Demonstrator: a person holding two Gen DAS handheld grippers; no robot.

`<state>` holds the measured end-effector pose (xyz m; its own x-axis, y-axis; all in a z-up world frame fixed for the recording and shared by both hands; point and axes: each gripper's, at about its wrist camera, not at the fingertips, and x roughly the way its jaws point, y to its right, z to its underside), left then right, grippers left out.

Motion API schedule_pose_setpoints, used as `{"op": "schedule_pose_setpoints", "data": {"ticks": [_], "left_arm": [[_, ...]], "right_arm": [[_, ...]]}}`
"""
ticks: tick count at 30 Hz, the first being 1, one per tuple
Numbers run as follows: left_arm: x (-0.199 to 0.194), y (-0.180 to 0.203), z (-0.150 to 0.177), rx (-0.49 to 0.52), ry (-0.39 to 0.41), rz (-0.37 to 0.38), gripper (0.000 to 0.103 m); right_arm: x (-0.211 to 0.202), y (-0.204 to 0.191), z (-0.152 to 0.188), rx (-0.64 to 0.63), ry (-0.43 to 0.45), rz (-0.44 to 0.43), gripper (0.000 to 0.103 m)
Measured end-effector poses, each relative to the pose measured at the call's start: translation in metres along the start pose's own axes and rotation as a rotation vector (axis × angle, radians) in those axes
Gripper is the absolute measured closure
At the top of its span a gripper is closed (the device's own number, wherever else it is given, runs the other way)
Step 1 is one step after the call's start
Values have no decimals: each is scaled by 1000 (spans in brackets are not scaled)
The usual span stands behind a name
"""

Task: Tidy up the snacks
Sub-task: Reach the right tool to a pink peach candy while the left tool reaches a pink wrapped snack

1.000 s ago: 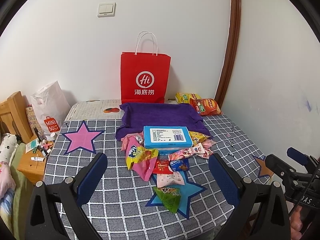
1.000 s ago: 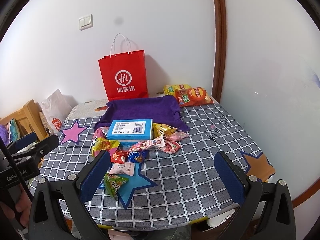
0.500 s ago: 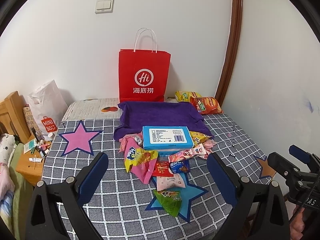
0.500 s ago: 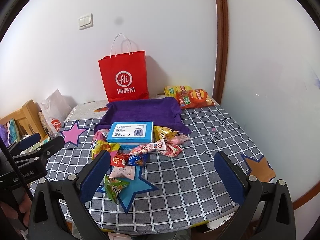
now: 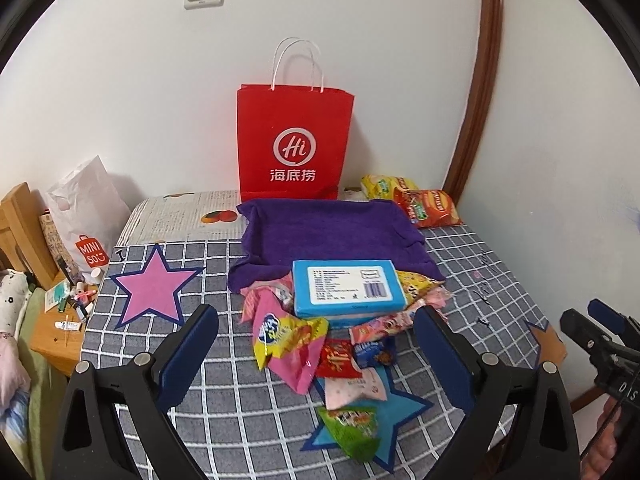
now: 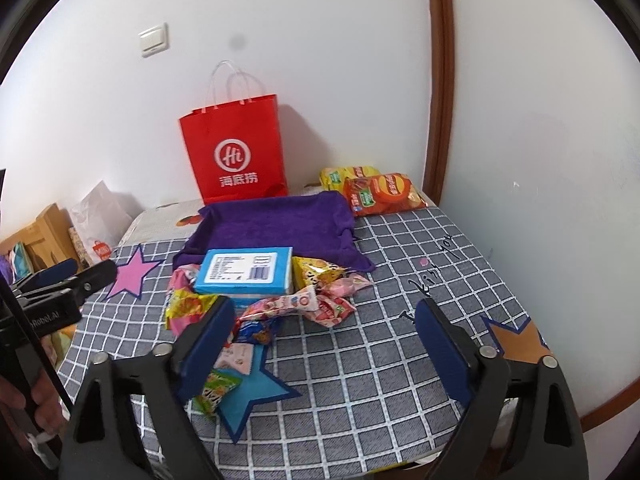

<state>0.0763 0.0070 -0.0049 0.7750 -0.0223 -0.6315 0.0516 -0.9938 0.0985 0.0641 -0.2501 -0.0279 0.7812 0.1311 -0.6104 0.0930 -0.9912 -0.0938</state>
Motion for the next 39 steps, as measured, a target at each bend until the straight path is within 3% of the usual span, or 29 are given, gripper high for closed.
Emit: {"op": "schedule_pose_setpoints", "data": {"ticks": [9,14,22,39], "left_arm": [[64,-28,-7,-50,-105,-21,6],[94,-49,-3,-80,-154,-54,10],[131,-73,5,-109,-225,-79,10],[186,-82,-4,-117,-273,-32,10]], "right_arm": [[64,29,-3,32,-73,5,13],[116,40,5,55,-157,20,24],[169,37,23,34,-235,9,24],[266,49,3,105,-322,-14,24]]}}
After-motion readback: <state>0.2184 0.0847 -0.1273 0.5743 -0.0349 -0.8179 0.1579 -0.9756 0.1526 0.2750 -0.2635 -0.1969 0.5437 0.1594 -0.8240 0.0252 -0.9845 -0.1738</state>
